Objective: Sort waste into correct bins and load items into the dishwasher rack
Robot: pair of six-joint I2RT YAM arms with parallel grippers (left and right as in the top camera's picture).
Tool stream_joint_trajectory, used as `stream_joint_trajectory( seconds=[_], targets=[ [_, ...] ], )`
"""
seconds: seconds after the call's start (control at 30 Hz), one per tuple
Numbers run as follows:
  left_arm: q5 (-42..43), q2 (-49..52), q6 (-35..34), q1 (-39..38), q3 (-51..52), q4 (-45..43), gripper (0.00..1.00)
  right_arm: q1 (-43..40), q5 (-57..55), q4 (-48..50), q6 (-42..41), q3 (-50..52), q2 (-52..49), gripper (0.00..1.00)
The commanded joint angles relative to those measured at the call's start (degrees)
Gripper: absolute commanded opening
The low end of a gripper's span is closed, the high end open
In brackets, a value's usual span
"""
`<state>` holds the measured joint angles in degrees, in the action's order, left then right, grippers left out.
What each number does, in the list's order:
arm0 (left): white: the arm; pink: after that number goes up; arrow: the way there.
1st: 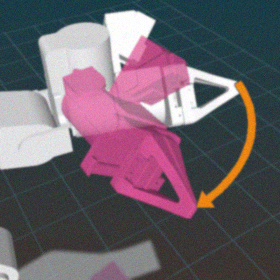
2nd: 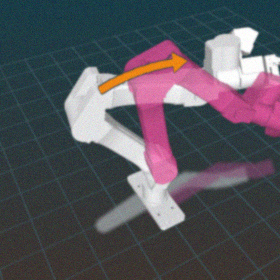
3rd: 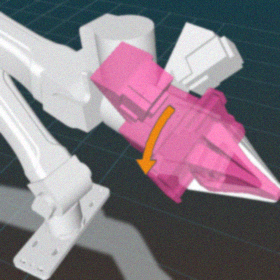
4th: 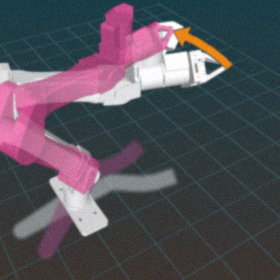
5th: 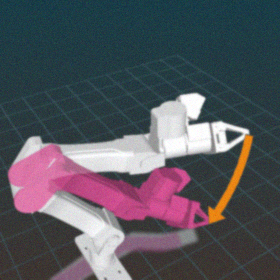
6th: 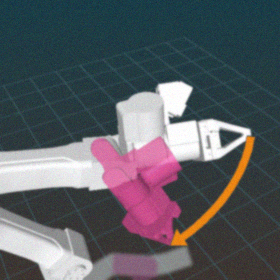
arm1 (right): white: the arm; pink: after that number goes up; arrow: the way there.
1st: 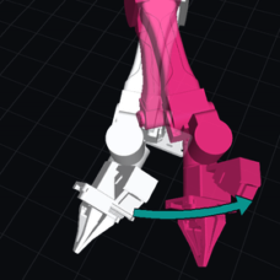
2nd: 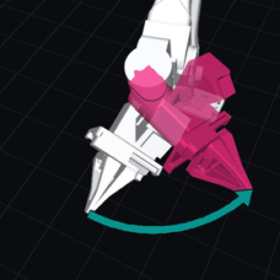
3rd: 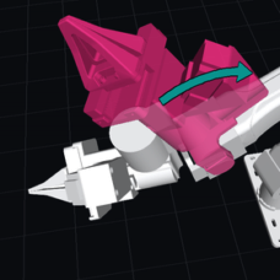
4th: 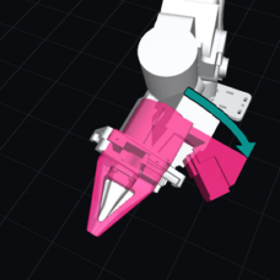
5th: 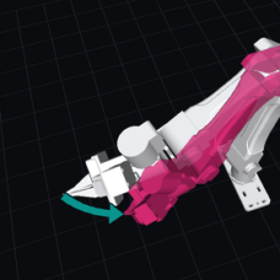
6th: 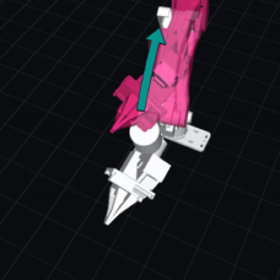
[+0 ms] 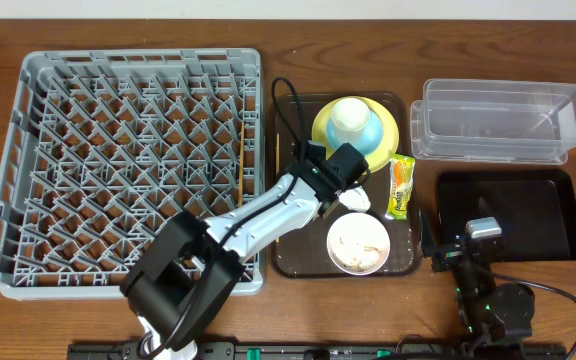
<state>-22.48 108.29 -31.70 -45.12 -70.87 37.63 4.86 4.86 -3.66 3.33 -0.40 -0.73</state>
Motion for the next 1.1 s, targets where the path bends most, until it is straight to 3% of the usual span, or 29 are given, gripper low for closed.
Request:
stream_joint_trajectory(
  seconds=[0.0,0.6,1.07],
  targets=[
    [-5.6,1.3,-0.4,0.1,0.2,-0.4,0.08,-0.7,-0.3,-0.2,-0.7,0.1,0.1,0.99],
    [-14.3,9.7,-1.6,1.2,0.3,-3.9,0.06,-0.7,-0.3,-0.2,-0.7,0.1,0.1,0.99],
    [-13.7,9.0,-1.4,1.4,0.0,-4.2,0.06,-0.7,-0.3,-0.2,-0.7,0.1,0.1,0.99]
  ],
)
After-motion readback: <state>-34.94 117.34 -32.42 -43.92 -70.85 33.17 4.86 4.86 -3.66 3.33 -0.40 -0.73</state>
